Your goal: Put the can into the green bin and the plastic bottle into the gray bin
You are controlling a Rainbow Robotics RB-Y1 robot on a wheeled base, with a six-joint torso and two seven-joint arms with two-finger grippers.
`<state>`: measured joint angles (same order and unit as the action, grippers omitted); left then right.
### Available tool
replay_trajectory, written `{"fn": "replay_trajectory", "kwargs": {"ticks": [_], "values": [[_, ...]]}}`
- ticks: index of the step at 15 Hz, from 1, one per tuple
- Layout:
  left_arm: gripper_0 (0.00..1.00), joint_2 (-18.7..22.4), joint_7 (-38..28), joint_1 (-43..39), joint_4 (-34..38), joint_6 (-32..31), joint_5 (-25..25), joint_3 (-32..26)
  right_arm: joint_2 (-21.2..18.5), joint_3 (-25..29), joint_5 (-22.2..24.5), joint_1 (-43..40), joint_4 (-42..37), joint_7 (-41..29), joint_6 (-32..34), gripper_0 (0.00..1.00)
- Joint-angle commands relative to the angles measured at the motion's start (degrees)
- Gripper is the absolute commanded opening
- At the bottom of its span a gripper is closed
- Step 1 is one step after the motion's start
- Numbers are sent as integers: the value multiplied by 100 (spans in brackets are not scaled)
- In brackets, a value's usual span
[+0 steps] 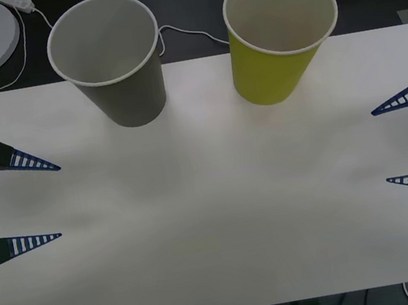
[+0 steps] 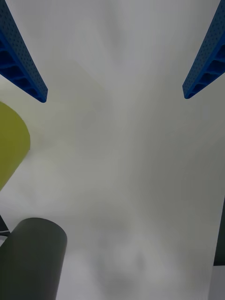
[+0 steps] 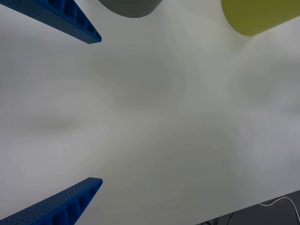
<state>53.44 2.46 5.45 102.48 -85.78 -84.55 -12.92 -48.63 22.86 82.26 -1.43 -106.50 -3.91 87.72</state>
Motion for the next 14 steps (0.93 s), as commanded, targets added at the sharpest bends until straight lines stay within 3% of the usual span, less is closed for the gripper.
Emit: {"fn": "replay_trajectory", "kwargs": {"ticks": [1, 14], "values": [[100, 0, 0, 0, 0, 0, 0, 0, 135, 8, -8, -200, -2, 171, -1, 100], [100, 0, 0, 0, 0, 0, 0, 0, 328, -36, -17, -271, -11, 391, 228, 100]]}}
